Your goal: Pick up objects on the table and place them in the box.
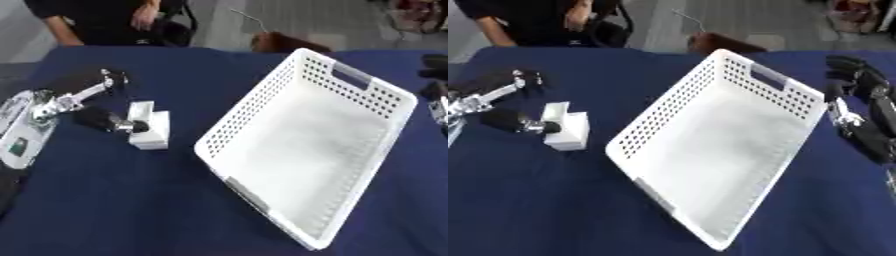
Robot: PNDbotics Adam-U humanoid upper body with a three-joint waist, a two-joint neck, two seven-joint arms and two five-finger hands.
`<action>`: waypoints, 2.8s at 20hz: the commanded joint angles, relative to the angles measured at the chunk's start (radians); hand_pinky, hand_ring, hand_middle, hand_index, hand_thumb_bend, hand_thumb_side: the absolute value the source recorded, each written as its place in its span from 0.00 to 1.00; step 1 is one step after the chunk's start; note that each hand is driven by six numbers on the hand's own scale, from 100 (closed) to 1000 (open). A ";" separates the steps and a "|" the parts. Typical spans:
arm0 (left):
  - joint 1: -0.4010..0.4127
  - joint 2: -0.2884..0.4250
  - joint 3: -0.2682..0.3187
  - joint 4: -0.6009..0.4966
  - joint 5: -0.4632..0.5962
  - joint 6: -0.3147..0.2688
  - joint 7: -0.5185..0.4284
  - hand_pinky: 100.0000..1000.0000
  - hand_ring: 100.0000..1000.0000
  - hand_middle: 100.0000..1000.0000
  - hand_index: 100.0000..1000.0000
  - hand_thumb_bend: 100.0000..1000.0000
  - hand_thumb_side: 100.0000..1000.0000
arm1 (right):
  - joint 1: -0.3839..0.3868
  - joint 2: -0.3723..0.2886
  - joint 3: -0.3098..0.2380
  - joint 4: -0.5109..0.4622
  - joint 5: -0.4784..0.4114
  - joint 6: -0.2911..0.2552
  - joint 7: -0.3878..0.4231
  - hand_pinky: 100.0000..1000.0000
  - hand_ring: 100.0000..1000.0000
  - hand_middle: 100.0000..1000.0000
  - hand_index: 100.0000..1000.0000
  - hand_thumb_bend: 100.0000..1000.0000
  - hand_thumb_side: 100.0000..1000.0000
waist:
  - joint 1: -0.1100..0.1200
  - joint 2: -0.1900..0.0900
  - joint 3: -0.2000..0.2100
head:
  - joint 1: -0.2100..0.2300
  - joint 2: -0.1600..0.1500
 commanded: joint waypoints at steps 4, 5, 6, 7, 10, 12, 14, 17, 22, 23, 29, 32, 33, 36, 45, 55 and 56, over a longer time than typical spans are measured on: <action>-0.040 0.008 -0.011 0.015 -0.053 -0.009 0.004 0.61 0.67 0.79 0.86 0.73 0.68 | -0.020 -0.011 -0.004 -0.011 -0.004 -0.002 0.004 0.67 0.82 0.88 0.88 0.00 0.65 | -0.002 -0.012 -0.003 | 0.013 -0.018; -0.045 0.004 -0.013 0.021 -0.061 -0.010 0.006 0.61 0.67 0.79 0.85 0.73 0.68 | -0.020 -0.011 -0.003 -0.011 -0.005 -0.002 0.005 0.67 0.82 0.88 0.88 0.00 0.65 | -0.002 -0.012 -0.004 | 0.013 -0.019; -0.048 0.001 -0.014 0.026 -0.068 -0.012 0.009 0.61 0.66 0.79 0.85 0.73 0.68 | -0.021 -0.011 -0.003 -0.011 -0.005 -0.002 0.005 0.67 0.82 0.88 0.88 0.00 0.65 | -0.002 -0.011 -0.004 | 0.013 -0.020; -0.052 -0.003 -0.017 0.031 -0.074 -0.014 0.010 0.60 0.66 0.78 0.85 0.73 0.68 | -0.021 -0.011 -0.003 -0.011 -0.005 -0.002 0.005 0.67 0.82 0.88 0.88 0.00 0.65 | -0.003 -0.010 -0.005 | 0.013 -0.021; -0.059 -0.012 -0.024 0.040 -0.086 -0.019 0.011 0.59 0.64 0.77 0.84 0.73 0.68 | -0.023 -0.010 -0.003 -0.011 -0.006 -0.003 0.005 0.67 0.82 0.88 0.88 0.00 0.66 | -0.003 -0.008 -0.008 | 0.014 -0.022; -0.060 -0.018 -0.027 0.047 -0.091 -0.020 0.010 0.56 0.60 0.75 0.83 0.73 0.68 | -0.024 -0.010 -0.003 -0.011 -0.006 -0.003 0.006 0.67 0.82 0.88 0.88 0.00 0.65 | -0.004 -0.007 -0.009 | 0.014 -0.022; -0.057 -0.024 -0.032 0.054 -0.099 -0.022 0.008 0.47 0.52 0.71 0.80 0.72 0.68 | -0.024 -0.010 -0.003 -0.011 -0.007 -0.003 0.006 0.67 0.82 0.88 0.88 0.00 0.66 | -0.004 -0.005 -0.010 | 0.014 -0.022; -0.049 -0.028 -0.037 0.059 -0.113 -0.021 0.008 0.22 0.36 0.57 0.73 0.66 0.64 | -0.024 -0.010 -0.003 -0.011 -0.008 -0.003 0.005 0.67 0.82 0.88 0.88 0.00 0.66 | -0.004 -0.003 -0.010 | 0.014 -0.021; -0.033 -0.033 -0.038 0.061 -0.137 -0.006 0.018 0.00 0.10 0.41 0.59 0.55 0.58 | -0.024 -0.010 -0.004 -0.012 -0.009 -0.003 0.005 0.67 0.82 0.88 0.88 0.00 0.66 | -0.004 0.000 -0.009 | 0.015 -0.018; -0.029 -0.034 -0.037 0.063 -0.140 -0.003 0.020 0.00 0.07 0.39 0.57 0.55 0.57 | -0.024 -0.010 -0.004 -0.012 -0.009 -0.003 0.005 0.67 0.82 0.88 0.88 0.00 0.66 | -0.004 0.001 -0.009 | 0.015 -0.017; -0.012 -0.046 -0.034 0.076 -0.152 0.006 0.043 0.00 0.00 0.27 0.41 0.40 0.49 | -0.026 -0.009 -0.005 -0.013 -0.011 -0.004 0.005 0.67 0.82 0.88 0.88 0.00 0.66 | -0.005 0.004 -0.013 | 0.016 -0.018; -0.008 -0.051 -0.030 0.076 -0.157 0.017 0.087 0.00 0.00 0.17 0.31 0.16 0.56 | -0.027 -0.009 -0.005 -0.013 -0.011 -0.004 0.005 0.67 0.82 0.88 0.88 0.00 0.66 | -0.006 0.005 -0.013 | 0.016 -0.018; -0.008 -0.051 -0.028 0.074 -0.156 0.023 0.111 0.00 0.00 0.10 0.25 0.00 0.70 | -0.027 -0.009 -0.005 -0.013 -0.011 -0.004 0.005 0.67 0.82 0.88 0.88 0.00 0.66 | -0.006 0.005 -0.013 | 0.016 -0.018; -0.007 -0.049 -0.032 0.071 -0.158 0.034 0.177 0.00 0.00 0.05 0.21 0.00 0.72 | -0.027 -0.009 -0.005 -0.013 -0.011 -0.004 0.006 0.67 0.82 0.88 0.88 0.00 0.66 | -0.005 0.005 -0.013 | 0.015 -0.018; -0.002 -0.041 -0.044 0.061 -0.161 0.030 0.158 0.00 0.00 0.03 0.18 0.00 0.69 | -0.026 -0.010 -0.005 -0.011 -0.010 -0.004 0.006 0.67 0.82 0.88 0.88 0.00 0.66 | -0.004 -0.001 -0.009 | 0.012 -0.019; -0.001 0.025 -0.063 0.001 -0.095 0.019 0.080 0.00 0.00 0.04 0.18 0.00 0.67 | -0.020 -0.014 -0.005 -0.009 -0.009 -0.004 0.006 0.67 0.82 0.88 0.88 0.00 0.66 | 0.003 -0.009 -0.008 | 0.007 -0.016; -0.005 0.045 -0.067 -0.019 -0.079 0.016 0.075 0.00 0.00 0.04 0.18 0.00 0.67 | -0.018 -0.015 -0.005 -0.009 -0.009 -0.004 0.006 0.67 0.82 0.88 0.88 0.00 0.66 | 0.005 -0.011 -0.007 | 0.005 -0.015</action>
